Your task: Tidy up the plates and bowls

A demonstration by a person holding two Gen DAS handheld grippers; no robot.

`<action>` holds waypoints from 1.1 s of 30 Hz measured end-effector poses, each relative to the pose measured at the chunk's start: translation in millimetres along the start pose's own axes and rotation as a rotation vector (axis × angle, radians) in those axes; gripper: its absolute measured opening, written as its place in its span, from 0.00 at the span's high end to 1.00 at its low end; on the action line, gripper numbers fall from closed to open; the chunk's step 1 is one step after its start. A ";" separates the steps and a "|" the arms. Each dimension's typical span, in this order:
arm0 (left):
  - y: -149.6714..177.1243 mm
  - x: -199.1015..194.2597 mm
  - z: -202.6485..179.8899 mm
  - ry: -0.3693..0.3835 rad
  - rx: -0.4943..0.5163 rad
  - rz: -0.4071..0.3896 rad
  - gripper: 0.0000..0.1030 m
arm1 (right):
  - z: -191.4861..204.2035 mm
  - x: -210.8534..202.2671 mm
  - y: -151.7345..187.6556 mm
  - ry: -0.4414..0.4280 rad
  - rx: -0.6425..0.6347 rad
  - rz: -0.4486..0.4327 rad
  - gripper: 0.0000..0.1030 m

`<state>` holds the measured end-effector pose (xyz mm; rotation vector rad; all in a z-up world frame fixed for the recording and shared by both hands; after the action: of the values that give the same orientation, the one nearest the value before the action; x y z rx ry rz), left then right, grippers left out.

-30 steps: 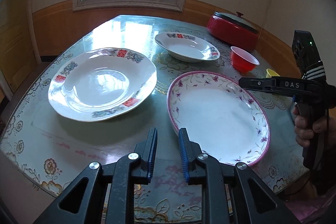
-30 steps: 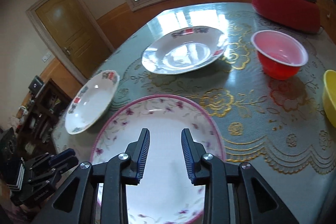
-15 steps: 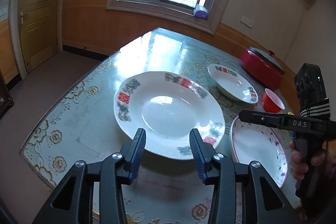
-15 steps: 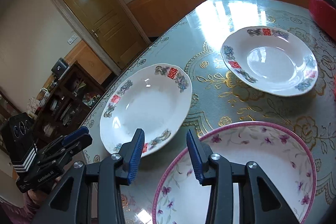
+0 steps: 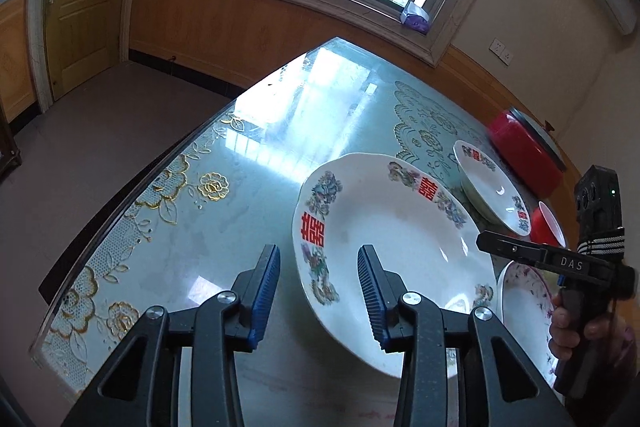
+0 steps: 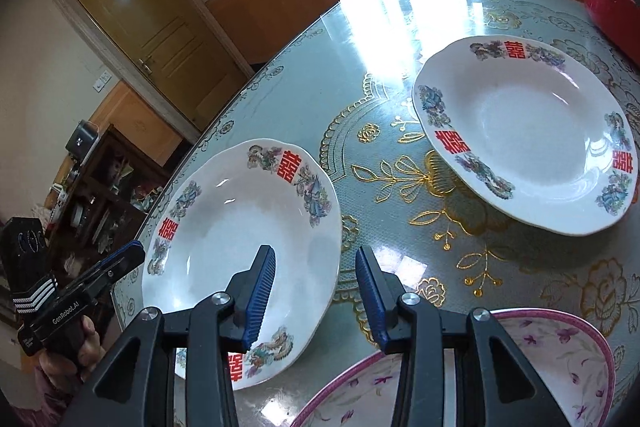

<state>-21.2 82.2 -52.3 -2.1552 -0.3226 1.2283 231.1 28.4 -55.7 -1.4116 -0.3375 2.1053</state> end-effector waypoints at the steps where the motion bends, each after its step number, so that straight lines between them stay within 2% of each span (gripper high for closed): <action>1: -1.9 4.1 1.6 0.007 0.000 0.005 0.62 | 0.9 3.8 -0.8 -0.009 -0.001 0.008 0.59; 4: -3.2 19.2 2.5 0.030 0.011 0.037 0.62 | 2.6 13.4 -1.9 -0.059 0.001 0.026 0.57; 8: 1.7 35.2 -1.5 0.056 0.020 0.078 0.67 | 4.2 21.8 -2.6 -0.096 0.006 0.033 0.57; 11: 4.6 42.9 -1.4 0.054 0.020 0.090 0.72 | 8.2 31.9 0.1 -0.096 -0.017 0.051 0.57; 14: 2.7 43.7 -0.6 0.021 0.038 0.072 0.76 | 13.8 35.7 1.4 -0.070 -0.070 0.018 0.56; 16: 1.9 44.0 -1.1 0.008 0.044 0.070 0.75 | 15.9 36.7 1.2 -0.062 -0.089 0.022 0.56; 19: 5.0 41.8 -3.4 -0.021 0.065 0.072 0.75 | 21.5 34.9 4.4 0.001 -0.145 0.028 0.57; 21: 9.6 38.4 -4.6 -0.013 0.057 0.078 0.75 | 22.4 31.1 7.6 0.018 -0.156 0.019 0.57; 26: 20.4 28.5 -7.3 0.011 0.054 0.073 0.75 | 22.7 17.9 9.3 -0.021 -0.155 -0.006 0.57; 30: 25.5 23.0 -11.7 0.025 0.058 0.068 0.75 | 20.2 18.2 15.6 -0.008 -0.162 -0.002 0.58; 33: 25.6 15.1 -13.5 0.030 0.058 0.048 0.73 | 24.5 9.2 15.6 -0.045 -0.164 -0.025 0.60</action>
<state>-4.1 64.5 -73.8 -2.1414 -0.2210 1.2157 201.4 23.9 -60.6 -1.4447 -0.5549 2.1325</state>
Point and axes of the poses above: each gripper's, at about its wrist camera, not at the fingertips, and x roughly the way its jaws point, z to its left, y to its underside, the point moved 5 cm from there along x, roughly the way its jaws point, and after that the axes turned 1 degree about y, right-handed, at the moved point
